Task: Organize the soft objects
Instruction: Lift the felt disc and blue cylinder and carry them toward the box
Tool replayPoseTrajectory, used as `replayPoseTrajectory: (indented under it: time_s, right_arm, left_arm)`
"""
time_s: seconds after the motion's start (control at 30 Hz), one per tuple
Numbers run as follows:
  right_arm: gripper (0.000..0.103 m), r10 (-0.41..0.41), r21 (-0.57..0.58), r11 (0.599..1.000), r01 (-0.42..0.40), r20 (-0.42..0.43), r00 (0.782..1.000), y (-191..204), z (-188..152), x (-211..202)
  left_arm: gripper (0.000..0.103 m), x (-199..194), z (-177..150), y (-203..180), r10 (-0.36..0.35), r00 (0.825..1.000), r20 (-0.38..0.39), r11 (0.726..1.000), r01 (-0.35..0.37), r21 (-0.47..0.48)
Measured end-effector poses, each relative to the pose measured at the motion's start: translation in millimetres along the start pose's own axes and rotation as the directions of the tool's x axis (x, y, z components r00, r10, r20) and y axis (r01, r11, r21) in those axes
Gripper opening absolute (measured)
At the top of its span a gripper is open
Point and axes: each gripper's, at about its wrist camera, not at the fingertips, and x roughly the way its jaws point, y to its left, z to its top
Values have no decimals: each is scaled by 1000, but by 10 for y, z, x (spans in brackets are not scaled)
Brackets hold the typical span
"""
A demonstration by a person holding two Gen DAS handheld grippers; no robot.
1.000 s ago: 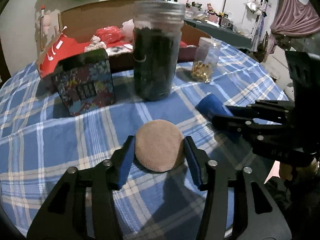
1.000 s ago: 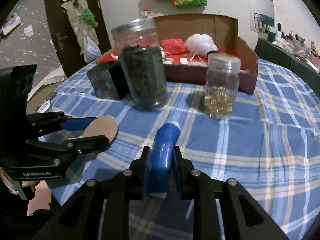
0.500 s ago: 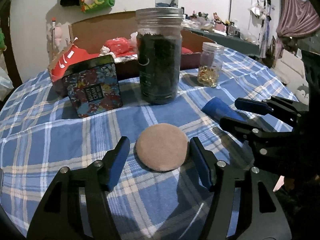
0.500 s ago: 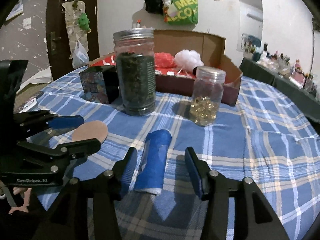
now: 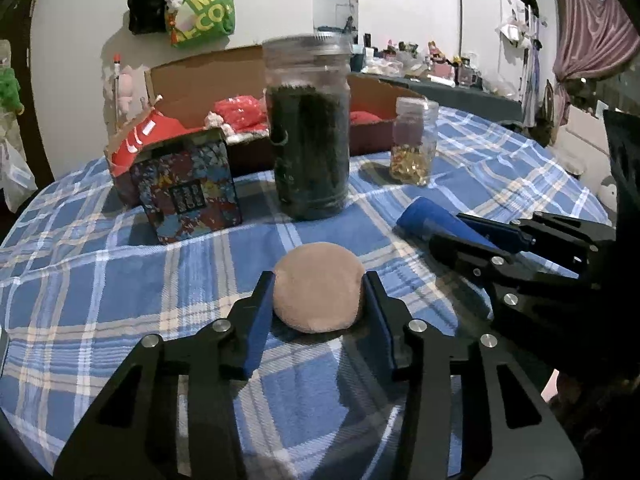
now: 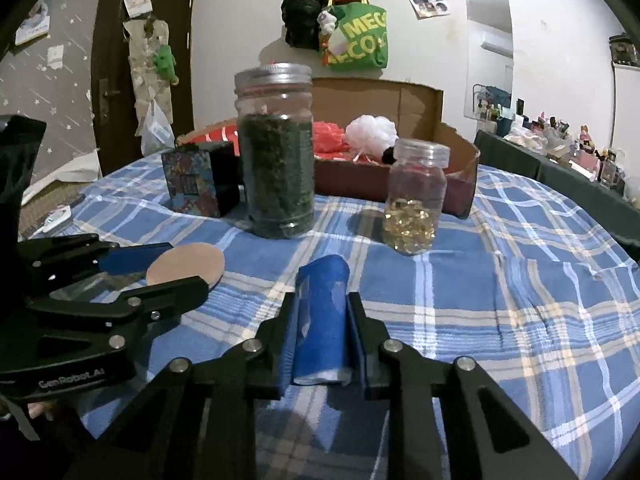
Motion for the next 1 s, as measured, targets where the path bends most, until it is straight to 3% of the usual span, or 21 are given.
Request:
replayPoseTrajectory:
  time_s: [1.0]
  right_arm:
    - [25,-54,21,998,52,104,993,-124,439,-239]
  left_arm:
    - [42,-293,467,327,89,991,104,996,-86,-32]
